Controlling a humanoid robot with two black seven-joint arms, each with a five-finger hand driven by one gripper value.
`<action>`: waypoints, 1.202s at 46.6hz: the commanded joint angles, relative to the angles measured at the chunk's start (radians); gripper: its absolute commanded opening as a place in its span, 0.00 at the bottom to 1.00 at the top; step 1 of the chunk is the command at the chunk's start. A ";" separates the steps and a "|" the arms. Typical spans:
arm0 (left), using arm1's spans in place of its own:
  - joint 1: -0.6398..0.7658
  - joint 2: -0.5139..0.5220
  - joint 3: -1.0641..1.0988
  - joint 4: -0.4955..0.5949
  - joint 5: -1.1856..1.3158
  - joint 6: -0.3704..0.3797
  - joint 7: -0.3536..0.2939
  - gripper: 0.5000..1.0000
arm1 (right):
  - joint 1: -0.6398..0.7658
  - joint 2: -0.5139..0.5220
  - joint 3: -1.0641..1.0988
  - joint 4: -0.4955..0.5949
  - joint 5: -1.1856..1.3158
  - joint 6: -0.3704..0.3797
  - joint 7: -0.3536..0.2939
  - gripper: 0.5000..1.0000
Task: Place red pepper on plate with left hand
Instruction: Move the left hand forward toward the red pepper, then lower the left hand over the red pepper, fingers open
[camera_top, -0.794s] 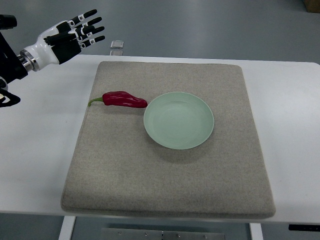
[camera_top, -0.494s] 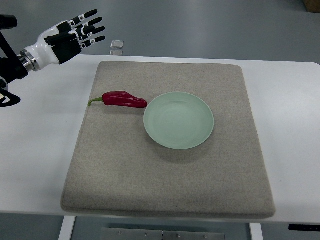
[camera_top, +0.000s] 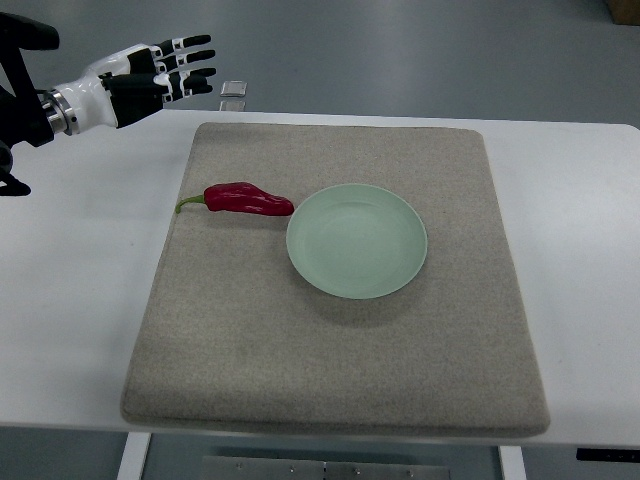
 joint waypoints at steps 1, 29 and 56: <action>-0.015 0.001 -0.006 -0.004 0.186 0.002 -0.007 0.99 | 0.000 0.000 0.000 0.000 0.000 0.000 0.000 0.86; -0.018 0.001 0.008 -0.142 0.978 0.165 -0.215 0.99 | 0.000 0.000 0.000 0.000 0.000 0.000 0.000 0.86; -0.021 -0.094 0.158 -0.090 1.188 0.384 -0.212 0.97 | 0.000 0.000 0.000 0.000 0.000 0.000 0.000 0.86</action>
